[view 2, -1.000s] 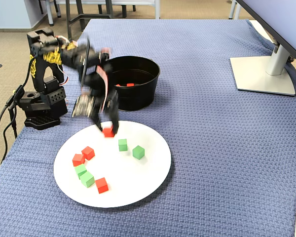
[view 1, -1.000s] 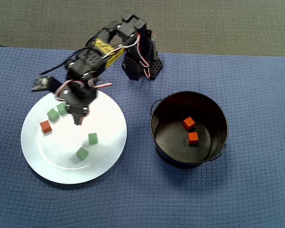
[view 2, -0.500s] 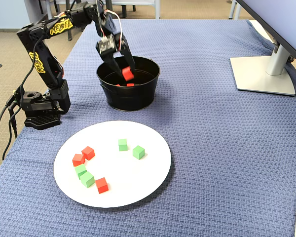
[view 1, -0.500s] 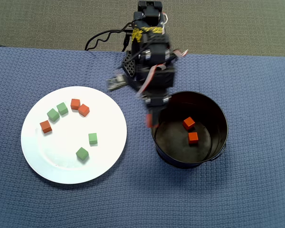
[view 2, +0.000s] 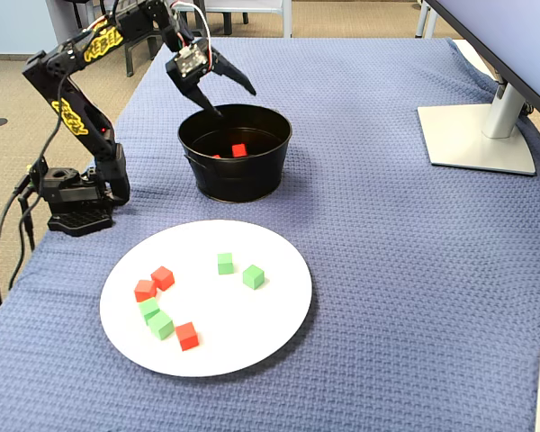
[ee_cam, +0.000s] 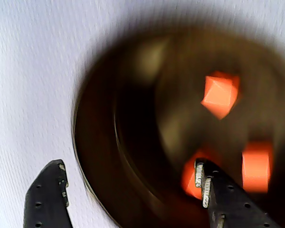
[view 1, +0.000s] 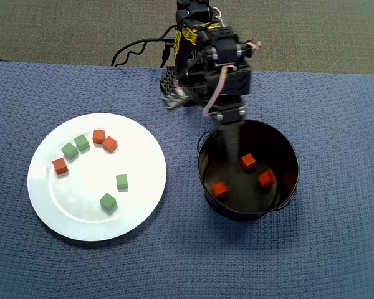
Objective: Pick up the red cubes from the white plate and place them in the black recipient
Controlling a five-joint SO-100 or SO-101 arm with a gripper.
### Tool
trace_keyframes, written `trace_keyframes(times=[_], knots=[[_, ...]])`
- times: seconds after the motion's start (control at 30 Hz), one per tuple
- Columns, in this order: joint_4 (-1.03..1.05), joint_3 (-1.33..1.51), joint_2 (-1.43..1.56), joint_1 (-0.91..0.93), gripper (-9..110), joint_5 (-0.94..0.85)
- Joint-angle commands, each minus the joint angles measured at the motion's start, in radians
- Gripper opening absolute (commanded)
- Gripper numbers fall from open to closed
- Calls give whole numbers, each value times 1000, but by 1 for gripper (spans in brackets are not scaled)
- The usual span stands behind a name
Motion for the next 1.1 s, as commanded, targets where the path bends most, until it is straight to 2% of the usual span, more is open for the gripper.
trace_keyframes(times=[0.0, 0.07, 0.2, 0.3, 0.4, 0.5, 0.8, 0.87, 1.0, 1.07], knots=[[66, -75, -12, 227, 24, -216], [58, -31, -12, 364, 24, -370], [-146, 103, -63, 635, 24, -584], [-247, 163, -124, 770, 24, -727], [-264, 170, -170, 868, 24, -847], [-276, 173, -224, 925, 24, -942], [-302, 265, -258, 986, 24, -1040], [-304, 244, -288, 1011, 23, -1117], [-394, 261, -345, 1040, 22, -1425], [-393, 233, -373, 1035, 23, -1489]])
